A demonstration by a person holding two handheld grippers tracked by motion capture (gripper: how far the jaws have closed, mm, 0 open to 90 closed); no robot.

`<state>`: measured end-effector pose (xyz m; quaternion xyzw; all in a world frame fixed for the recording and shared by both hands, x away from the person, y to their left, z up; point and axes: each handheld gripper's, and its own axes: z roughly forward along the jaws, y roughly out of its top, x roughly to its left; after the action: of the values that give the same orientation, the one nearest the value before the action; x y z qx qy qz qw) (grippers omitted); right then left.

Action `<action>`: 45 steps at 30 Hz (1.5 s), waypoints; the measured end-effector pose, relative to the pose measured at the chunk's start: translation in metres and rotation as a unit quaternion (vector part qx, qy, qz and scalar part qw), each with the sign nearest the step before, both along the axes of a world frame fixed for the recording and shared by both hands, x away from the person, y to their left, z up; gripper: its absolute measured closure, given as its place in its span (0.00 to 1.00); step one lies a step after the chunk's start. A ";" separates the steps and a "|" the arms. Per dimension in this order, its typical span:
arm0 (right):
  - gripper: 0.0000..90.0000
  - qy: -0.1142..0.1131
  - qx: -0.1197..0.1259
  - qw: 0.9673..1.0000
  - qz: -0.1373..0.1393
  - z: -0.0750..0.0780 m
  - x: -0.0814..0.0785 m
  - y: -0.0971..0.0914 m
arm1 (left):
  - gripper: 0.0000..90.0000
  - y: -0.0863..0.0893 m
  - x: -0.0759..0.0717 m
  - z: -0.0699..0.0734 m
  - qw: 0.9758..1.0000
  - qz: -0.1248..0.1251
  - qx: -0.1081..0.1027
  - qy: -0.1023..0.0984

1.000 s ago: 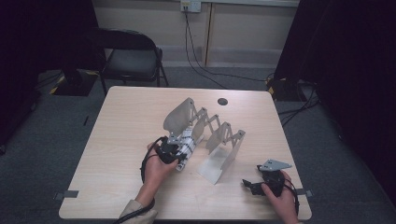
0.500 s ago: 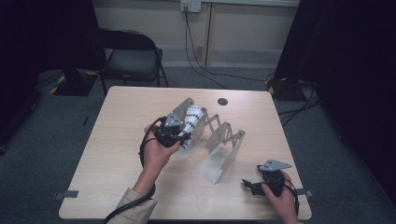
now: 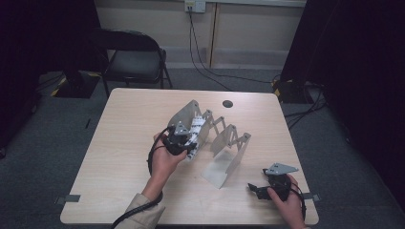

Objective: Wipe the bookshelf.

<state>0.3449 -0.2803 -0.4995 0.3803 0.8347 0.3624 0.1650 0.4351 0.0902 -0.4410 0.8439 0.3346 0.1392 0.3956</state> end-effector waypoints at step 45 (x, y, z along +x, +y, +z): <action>0.13 0.000 0.000 1.000 -0.001 0.000 0.000 0.000 | 0.39 0.020 -0.015 -0.038 0.999 0.024 0.031 0.006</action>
<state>0.3448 -0.2802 -0.4995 0.3808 0.8345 0.3621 0.1655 0.4198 0.1102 -0.4787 0.8483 0.3530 0.1536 0.3634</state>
